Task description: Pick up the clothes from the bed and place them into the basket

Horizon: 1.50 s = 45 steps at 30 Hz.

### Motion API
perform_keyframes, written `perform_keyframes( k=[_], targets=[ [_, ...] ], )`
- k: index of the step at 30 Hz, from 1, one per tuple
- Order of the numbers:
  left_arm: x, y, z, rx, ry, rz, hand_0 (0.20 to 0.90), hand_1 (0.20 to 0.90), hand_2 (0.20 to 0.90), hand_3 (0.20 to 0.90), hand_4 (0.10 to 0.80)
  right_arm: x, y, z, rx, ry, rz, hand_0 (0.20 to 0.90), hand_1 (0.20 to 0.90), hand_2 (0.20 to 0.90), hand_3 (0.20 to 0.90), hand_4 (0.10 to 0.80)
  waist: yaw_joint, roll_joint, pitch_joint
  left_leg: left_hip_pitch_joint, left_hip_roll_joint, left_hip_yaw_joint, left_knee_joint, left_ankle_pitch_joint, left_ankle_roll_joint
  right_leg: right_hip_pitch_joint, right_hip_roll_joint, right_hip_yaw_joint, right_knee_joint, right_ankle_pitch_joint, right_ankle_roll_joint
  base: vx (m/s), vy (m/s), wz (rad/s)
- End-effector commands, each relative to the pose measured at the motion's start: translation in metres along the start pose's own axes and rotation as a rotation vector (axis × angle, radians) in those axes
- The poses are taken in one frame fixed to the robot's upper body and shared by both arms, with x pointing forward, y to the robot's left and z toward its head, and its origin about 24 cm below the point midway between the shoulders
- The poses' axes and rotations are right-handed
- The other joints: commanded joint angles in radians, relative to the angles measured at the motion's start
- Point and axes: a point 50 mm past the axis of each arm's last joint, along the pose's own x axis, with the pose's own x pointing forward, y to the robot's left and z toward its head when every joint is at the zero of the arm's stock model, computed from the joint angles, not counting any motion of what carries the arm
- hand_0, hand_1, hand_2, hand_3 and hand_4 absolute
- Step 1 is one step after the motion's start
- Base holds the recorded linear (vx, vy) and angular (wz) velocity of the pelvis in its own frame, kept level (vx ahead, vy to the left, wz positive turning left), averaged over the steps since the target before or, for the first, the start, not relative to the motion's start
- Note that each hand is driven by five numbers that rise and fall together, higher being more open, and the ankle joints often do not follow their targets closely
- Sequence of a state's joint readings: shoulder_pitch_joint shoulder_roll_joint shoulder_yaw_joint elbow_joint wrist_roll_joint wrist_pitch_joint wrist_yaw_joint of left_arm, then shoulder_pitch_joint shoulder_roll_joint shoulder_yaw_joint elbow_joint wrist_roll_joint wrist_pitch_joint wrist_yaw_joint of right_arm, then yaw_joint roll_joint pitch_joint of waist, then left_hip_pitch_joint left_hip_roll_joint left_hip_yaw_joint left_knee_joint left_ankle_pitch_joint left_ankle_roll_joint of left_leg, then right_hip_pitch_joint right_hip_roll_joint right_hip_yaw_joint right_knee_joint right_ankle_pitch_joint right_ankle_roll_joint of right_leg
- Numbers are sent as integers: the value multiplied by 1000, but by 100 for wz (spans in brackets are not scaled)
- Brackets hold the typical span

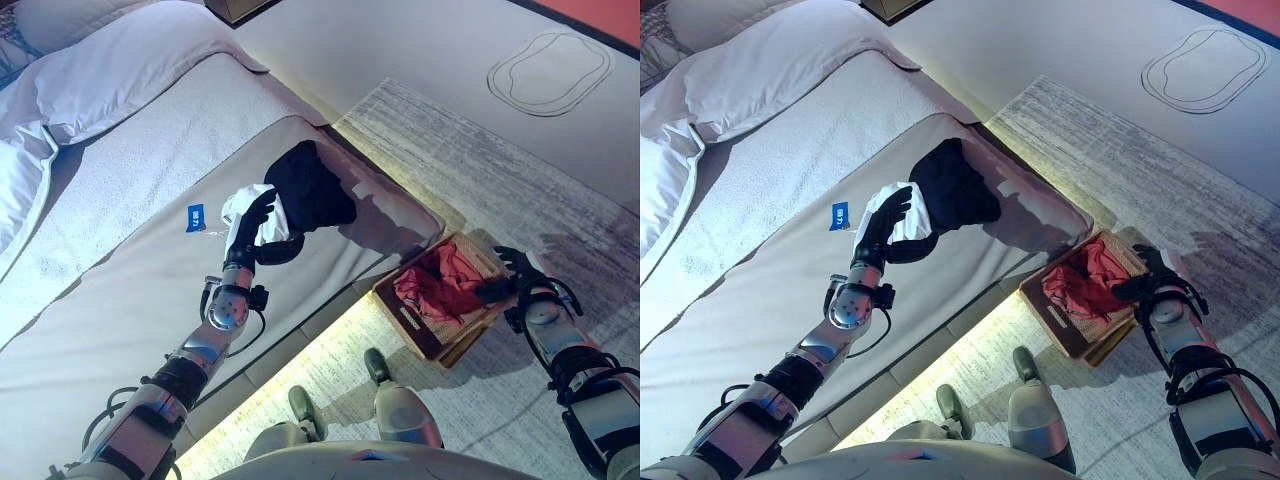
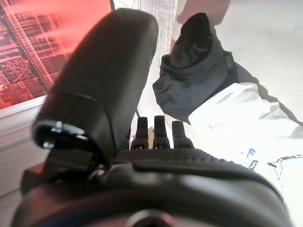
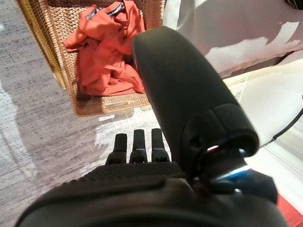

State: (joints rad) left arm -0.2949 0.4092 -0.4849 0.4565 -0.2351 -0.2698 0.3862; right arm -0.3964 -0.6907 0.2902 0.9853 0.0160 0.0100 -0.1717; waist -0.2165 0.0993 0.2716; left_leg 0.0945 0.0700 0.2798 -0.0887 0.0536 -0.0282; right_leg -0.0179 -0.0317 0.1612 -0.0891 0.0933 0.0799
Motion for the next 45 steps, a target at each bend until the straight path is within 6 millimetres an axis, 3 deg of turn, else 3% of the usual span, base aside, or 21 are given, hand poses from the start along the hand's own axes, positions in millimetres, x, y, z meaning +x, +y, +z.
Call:
perform_keyframes(
  k=[1,3,5,11,13,16,22,30,37,42,45],
  targets=[
    [17,5,38,-15,-220,18,900,900,900,900,800,5,-22,14,-25,-64,-125,900,900,900,900,800,40,-65,-59,25,-10,-26,99,-188,-6,-47,-33,-92,44,-25,25,37,4,11],
    [17,5,37,-18,-217,32,900,900,900,900,800,5,-27,16,-36,-80,-165,900,900,900,900,800,46,-70,-63,26,-11,-36,100,-187,-5,-38,-33,-96,44,-26,24,41,7,8],
    [17,8,37,-23,-213,62,900,900,900,900,800,6,-37,34,-36,-141,-240,900,900,900,900,800,55,-76,-66,30,-12,-53,101,-188,-4,-28,-33,-103,47,-30,20,44,22,3],
    [15,14,32,-30,-189,110,900,900,900,900,800,1,-67,111,-38,-339,-420,900,900,900,900,800,94,-86,-71,23,-25,-116,86,-178,-1,-9,-37,-127,55,-43,13,30,27,14],
    [13,17,28,-14,-185,125,900,900,900,900,800,-5,-76,146,-55,-450,-460,900,900,900,900,800,120,-90,-73,13,-32,-145,84,-171,-2,-5,-43,-140,53,-44,11,43,22,26],
    [10,20,25,-12,-173,111,900,900,900,900,800,-12,-80,179,-36,-542,-460,900,900,900,900,800,151,-95,-80,1,-39,-172,87,-169,-4,1,-51,-161,48,-49,8,70,17,31],
    [3,27,22,-3,-171,66,900,900,900,900,800,-26,-98,224,-23,-673,-494,900,900,900,900,800,219,-88,-55,-68,-52,-224,161,-167,-7,-17,-71,-225,125,-95,-15,44,48,31],
    [8,34,37,-54,-247,74,900,900,900,900,800,-43,-134,266,-34,-751,-587,900,900,900,900,800,294,-56,55,-207,-90,-312,298,-171,-8,-103,-99,-326,291,-179,-58,-53,49,40],
    [7,35,52,-41,-340,50,900,900,900,900,800,-58,-147,297,-70,-776,-657,900,900,900,900,800,361,-44,182,-383,-132,-373,471,-189,13,-261,-120,-366,520,-251,-95,-71,-13,37],
    [5,38,59,-41,-377,50,900,900,900,900,800,-62,-152,305,-85,-751,-665,900,900,900,900,800,394,-43,248,-491,-161,-378,574,-207,30,-355,-121,-378,641,-285,-107,-64,-56,33],
    [3,39,61,-39,-384,49,900,900,900,900,800,-57,-146,303,-93,-724,-642,900,900,900,900,800,410,-40,248,-569,-168,-381,624,-215,37,-423,-129,-388,690,-291,-108,-50,-32,18]
  ],
)
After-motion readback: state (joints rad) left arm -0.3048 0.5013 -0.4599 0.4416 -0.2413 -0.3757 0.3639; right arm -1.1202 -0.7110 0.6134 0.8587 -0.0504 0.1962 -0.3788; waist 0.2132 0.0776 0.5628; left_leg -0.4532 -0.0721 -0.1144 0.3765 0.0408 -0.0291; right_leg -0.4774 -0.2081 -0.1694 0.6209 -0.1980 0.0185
